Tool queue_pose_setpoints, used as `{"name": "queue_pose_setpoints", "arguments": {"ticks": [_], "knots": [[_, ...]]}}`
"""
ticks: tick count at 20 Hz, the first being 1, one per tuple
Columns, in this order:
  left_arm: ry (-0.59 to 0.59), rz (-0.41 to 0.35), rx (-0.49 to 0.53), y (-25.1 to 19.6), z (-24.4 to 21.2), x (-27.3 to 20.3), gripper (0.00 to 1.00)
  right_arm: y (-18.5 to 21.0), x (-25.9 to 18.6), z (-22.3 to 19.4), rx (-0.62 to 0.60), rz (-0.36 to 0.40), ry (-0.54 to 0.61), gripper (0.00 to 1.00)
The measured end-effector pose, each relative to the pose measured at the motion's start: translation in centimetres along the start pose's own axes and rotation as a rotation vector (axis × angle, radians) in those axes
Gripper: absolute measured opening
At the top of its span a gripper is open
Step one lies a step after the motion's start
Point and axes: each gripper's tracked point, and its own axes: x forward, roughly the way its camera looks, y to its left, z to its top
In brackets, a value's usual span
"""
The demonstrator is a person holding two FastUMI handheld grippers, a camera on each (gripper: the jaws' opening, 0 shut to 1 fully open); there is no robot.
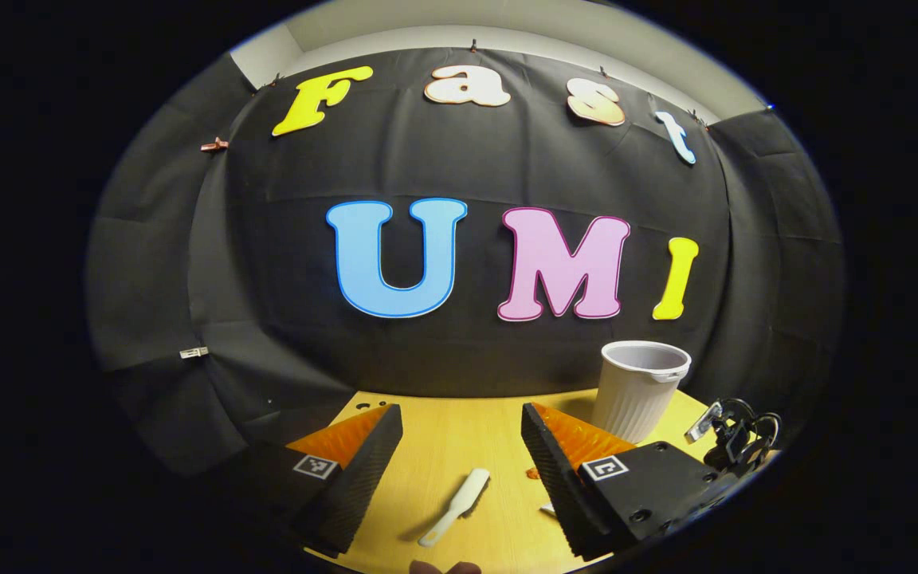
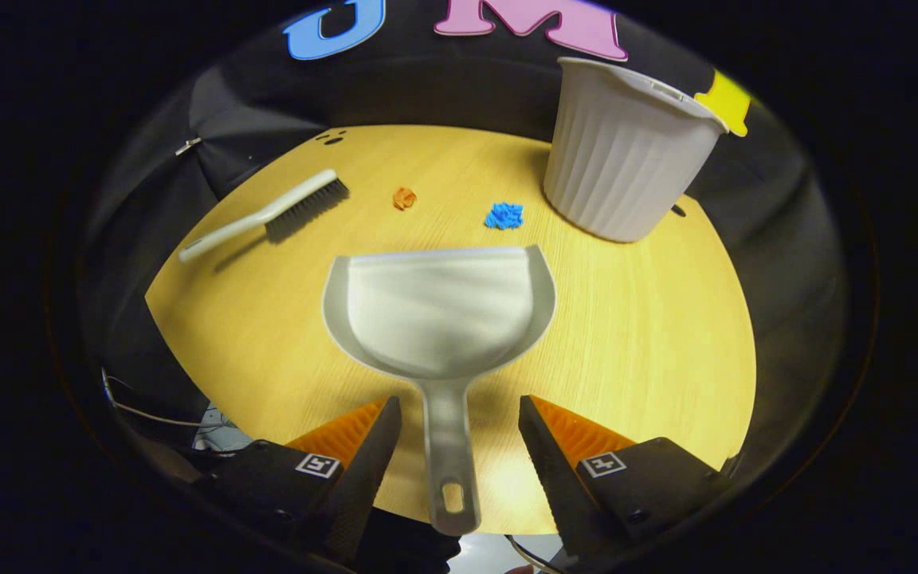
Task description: Pick up the small broom and dustpan from the desktop, sweep the trash into the dustpan with the broom, and then empty the trash into the garbage bin.
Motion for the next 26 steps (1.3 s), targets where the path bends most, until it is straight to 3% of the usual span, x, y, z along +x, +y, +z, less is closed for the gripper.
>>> {"name": "queue_pose_setpoints", "arguments": {"ticks": [9, 16, 17, 19, 20, 26], "knots": [[0.028, 0.016, -0.031, 0.9, -1.4, 1.1, 0.95, 0.9, 3.9, -0.6, -0.011, 0.018, 0.137, 0.91], [0.019, -0.001, -0.051, 0.7, -1.5, 2.3, 0.95, 1.2, 4.6, -0.3, -0.019, 0.039, 0.226, 0.89], [0.017, -0.005, -0.054, 0.6, -1.4, 2.6, 0.96, 1.3, 4.9, 0.0, -0.022, 0.038, 0.225, 0.84], [0.017, -0.010, -0.054, 0.4, -1.5, 2.8, 0.96, 1.1, 4.8, 0.4, -0.009, 0.035, 0.230, 0.52], [0.015, -0.012, -0.055, 0.4, -1.5, 2.9, 0.96, 1.1, 5.2, 0.4, 0.006, 0.030, 0.224, 0.46], [0.030, -0.020, -0.050, 0.6, -2.3, 3.7, 0.96, 1.1, 5.2, 0.9, 0.022, 0.020, 0.171, 0.38]]}}
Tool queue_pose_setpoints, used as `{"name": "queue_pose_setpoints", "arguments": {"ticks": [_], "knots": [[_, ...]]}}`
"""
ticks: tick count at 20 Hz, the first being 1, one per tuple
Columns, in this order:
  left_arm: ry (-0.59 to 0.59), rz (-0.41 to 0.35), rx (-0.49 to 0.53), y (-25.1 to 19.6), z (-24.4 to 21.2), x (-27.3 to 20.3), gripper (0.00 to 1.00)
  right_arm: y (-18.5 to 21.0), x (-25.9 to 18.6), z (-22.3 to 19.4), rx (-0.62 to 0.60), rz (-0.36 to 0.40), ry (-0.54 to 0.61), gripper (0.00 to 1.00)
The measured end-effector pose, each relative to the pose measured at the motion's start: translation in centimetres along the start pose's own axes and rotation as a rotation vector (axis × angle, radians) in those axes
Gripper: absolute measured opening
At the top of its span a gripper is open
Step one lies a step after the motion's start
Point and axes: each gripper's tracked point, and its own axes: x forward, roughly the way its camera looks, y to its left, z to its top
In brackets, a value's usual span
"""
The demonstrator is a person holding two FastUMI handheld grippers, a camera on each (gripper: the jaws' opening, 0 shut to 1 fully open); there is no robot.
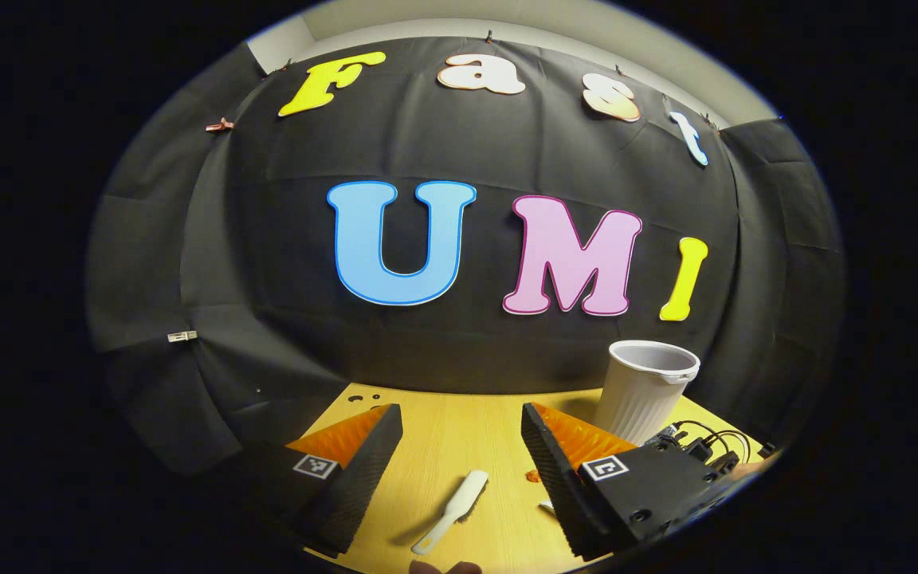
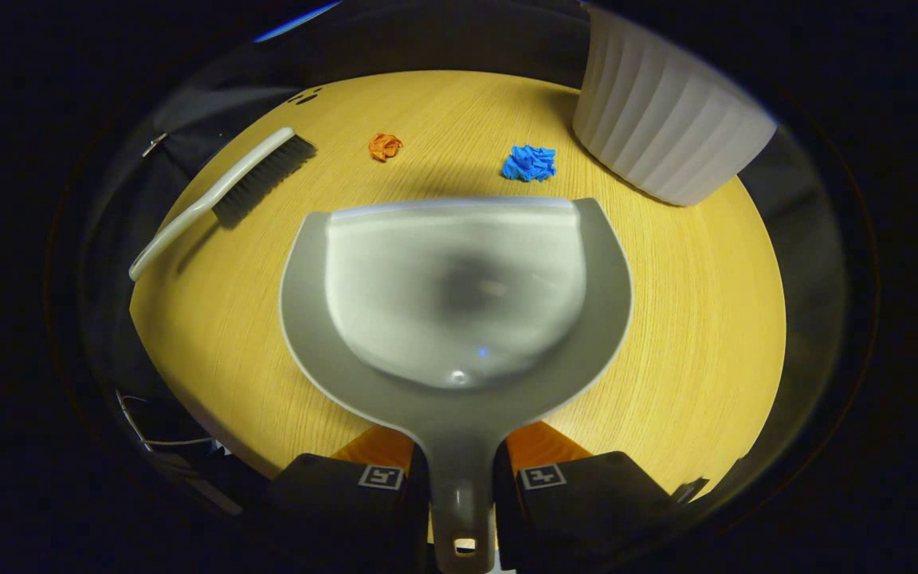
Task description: Pick up the small broom and dustpan from the desktop, sweep the trash into the dustpan with the broom, and then empty the trash into the garbage bin.
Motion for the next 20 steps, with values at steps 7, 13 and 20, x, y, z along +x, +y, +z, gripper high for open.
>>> {"name": "queue_pose_setpoints", "arguments": {"ticks": [7, 13, 20], "knots": [[0.085, -0.003, 0.029, 0.6, -2.8, 1.9, 0.95, -0.1, -2.7, -1.2, -0.110, 0.004, -0.050, 0.37], [0.207, -0.067, 0.090, -0.3, -8.0, 3.3, 0.96, -1.2, -5.4, -1.0, -0.081, 0.038, -0.104, 0.34], [0.509, -0.139, 0.175, 1.5, -19.9, 5.6, 0.97, -3.9, -6.7, -0.1, -0.046, 0.032, -0.143, 0.37]]}}
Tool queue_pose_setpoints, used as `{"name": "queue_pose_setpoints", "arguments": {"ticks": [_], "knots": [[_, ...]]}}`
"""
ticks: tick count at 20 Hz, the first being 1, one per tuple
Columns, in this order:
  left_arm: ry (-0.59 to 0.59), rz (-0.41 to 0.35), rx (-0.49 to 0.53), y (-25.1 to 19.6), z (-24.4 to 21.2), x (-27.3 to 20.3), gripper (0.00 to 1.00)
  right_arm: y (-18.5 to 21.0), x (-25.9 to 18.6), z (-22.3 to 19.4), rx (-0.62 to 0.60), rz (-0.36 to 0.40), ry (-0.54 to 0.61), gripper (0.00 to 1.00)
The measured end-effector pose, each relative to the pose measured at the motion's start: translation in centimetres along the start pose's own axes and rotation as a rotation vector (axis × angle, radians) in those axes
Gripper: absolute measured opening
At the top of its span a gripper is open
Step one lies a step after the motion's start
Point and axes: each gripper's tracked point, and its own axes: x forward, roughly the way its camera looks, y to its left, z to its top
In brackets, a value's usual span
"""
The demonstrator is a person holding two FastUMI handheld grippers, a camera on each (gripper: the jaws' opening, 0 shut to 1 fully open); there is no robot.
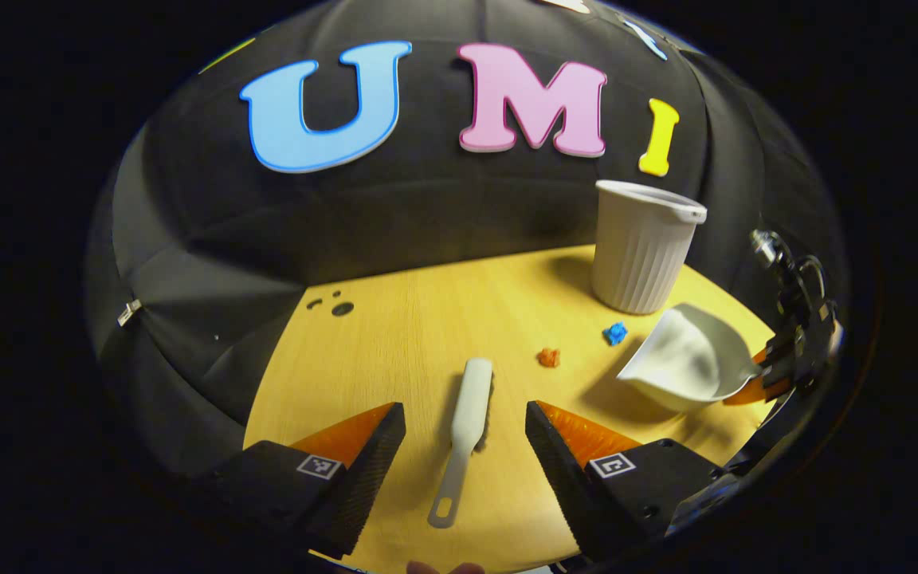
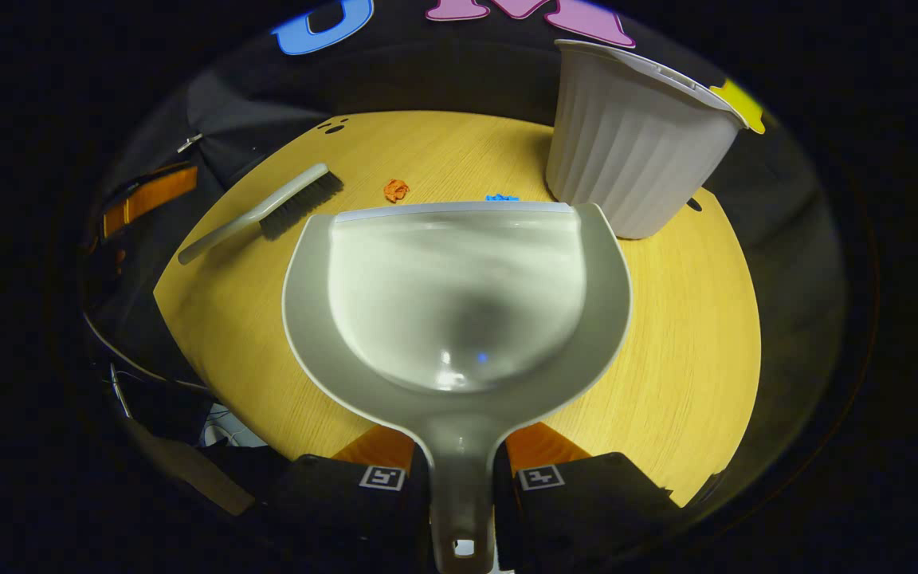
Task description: Pick up the small broom and dustpan from the desktop, sweep the trash into the dustpan with the broom, and then empty the trash into the garbage bin.
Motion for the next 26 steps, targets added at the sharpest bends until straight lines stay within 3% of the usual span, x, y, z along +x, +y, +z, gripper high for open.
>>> {"name": "queue_pose_setpoints", "arguments": {"ticks": [6, 17, 21, 22, 23, 24, 25, 26], "knots": [[0.322, -0.032, 0.036, 0.1, -8.0, 5.3, 0.97, -1.2, -0.5, -0.5, 0.022, -0.009, -0.003, 0.37], [0.513, -0.074, 0.106, -0.6, -10.9, 9.7, 0.89, -2.5, -1.4, -2.8, 0.066, -0.018, 0.012, 0.37], [0.538, -0.093, 0.134, -1.1, -10.6, 10.0, 0.79, -2.7, -1.7, -3.6, 0.077, -0.013, 0.024, 0.37], [0.536, -0.103, 0.128, -1.3, -10.5, 10.3, 0.71, -2.7, -1.6, -3.6, 0.074, -0.012, 0.029, 0.37], [0.554, -0.116, 0.114, -1.5, -10.6, 10.3, 0.71, -2.8, -1.7, -3.5, 0.071, -0.008, 0.031, 0.37], [0.568, -0.136, 0.089, -2.1, -10.8, 10.2, 0.57, -2.7, -1.6, -3.5, 0.066, -0.002, 0.036, 0.37], [0.580, -0.123, 0.083, -1.9, -10.3, 9.8, 0.55, -2.7, -1.5, -3.4, 0.058, 0.005, 0.041, 0.36], [0.593, -0.120, 0.073, -1.9, -10.8, 10.2, 0.33, -2.6, -1.5, -3.3, 0.046, 0.010, 0.049, 0.37]]}}
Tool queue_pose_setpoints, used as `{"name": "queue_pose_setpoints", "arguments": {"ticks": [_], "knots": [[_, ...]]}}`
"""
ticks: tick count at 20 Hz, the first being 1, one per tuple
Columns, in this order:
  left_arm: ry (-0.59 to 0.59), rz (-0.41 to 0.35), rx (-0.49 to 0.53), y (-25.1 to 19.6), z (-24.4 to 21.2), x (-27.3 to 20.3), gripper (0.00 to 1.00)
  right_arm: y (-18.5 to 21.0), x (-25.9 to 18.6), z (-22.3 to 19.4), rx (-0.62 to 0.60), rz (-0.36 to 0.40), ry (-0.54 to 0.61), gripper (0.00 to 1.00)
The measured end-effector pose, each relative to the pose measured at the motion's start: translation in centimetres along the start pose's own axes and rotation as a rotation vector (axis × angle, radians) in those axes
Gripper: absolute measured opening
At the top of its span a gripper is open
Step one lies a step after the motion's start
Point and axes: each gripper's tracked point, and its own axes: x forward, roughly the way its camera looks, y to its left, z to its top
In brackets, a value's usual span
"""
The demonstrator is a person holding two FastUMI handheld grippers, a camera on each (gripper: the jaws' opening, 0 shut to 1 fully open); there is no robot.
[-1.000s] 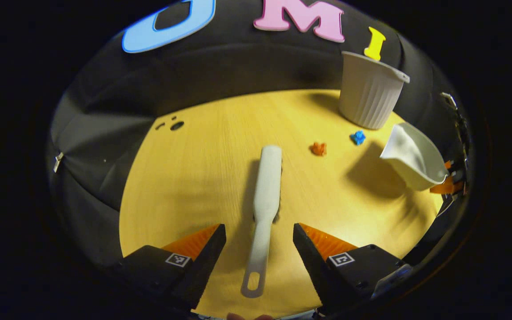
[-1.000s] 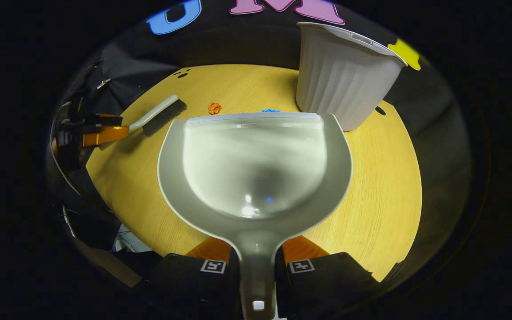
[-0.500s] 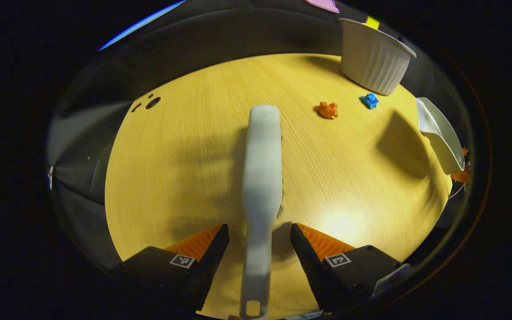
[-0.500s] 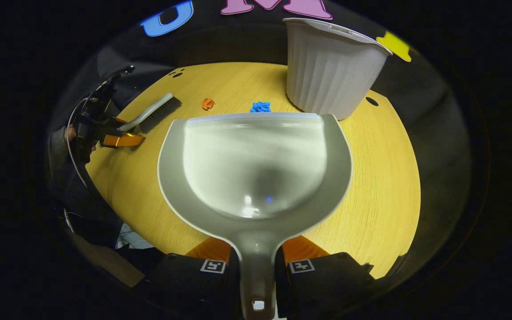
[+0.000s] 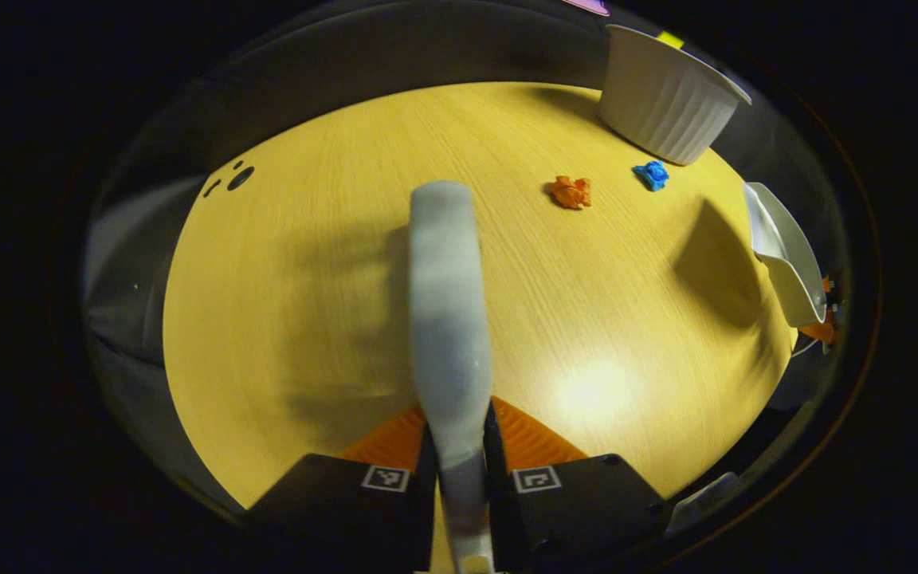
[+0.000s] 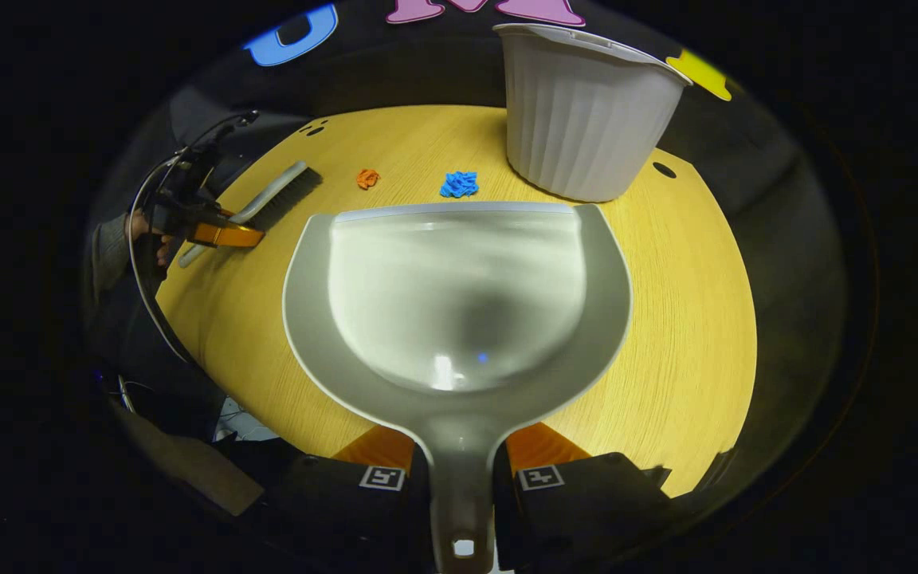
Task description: Pick up the small broom and dustpan from the desktop, sweep the trash into the dustpan with the broom, and then empty the trash into the garbage bin.
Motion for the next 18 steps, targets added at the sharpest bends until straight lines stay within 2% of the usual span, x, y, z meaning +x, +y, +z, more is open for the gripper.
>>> {"name": "queue_pose_setpoints", "arguments": {"ticks": [2, 3, 4, 8, 13, 14, 15, 18], "knots": [[0.006, 0.035, -0.001, 0.4, 0.3, 0.0, 0.30, -0.1, -0.1, -0.1, -0.034, 0.002, 0.026, 0.36], [-0.006, 0.058, 0.002, 0.7, 0.9, -0.2, 0.28, -0.2, -0.1, -0.3, -0.051, 0.001, 0.039, 0.39], [-0.033, 0.071, 0.003, 0.5, 1.9, -0.5, 0.27, -0.2, 0.0, -0.5, -0.067, 0.000, 0.054, 0.37], [-0.102, 0.078, 0.008, -0.3, 6.1, -1.7, 0.25, -0.6, 0.5, -1.0, -0.115, 0.008, 0.108, 0.37], [-0.084, 0.106, 0.037, -1.4, 8.6, 0.0, 0.26, -1.5, 0.7, -1.6, -0.157, 0.022, 0.166, 0.37], [-0.081, 0.107, 0.043, -1.8, 8.9, 0.5, 0.26, -1.7, 0.7, -1.6, -0.167, 0.023, 0.179, 0.39], [-0.078, 0.106, 0.046, -2.1, 9.2, 0.8, 0.26, -2.0, 0.8, -1.7, -0.176, 0.023, 0.192, 0.36], [-0.072, 0.090, 0.060, -3.7, 10.2, 1.7, 0.26, -2.7, 1.1, -1.5, -0.193, 0.025, 0.218, 0.37]]}}
